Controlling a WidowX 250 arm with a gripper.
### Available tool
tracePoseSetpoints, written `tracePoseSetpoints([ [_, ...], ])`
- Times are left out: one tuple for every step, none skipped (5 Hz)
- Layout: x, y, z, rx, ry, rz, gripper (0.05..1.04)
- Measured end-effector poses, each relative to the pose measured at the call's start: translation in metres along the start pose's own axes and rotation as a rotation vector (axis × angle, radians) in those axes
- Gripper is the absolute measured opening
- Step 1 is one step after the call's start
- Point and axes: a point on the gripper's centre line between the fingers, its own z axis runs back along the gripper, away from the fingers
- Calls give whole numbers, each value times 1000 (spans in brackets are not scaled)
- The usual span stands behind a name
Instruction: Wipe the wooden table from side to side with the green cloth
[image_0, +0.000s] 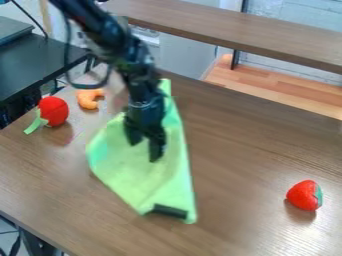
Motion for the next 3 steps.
tracePoseSetpoints([
  [22,-18,-3,-13,-3,12,1001],
  [48,-39,-6,-12,-17,6,1001],
  [72,-71,-9,-21,-21,-27,1001],
])
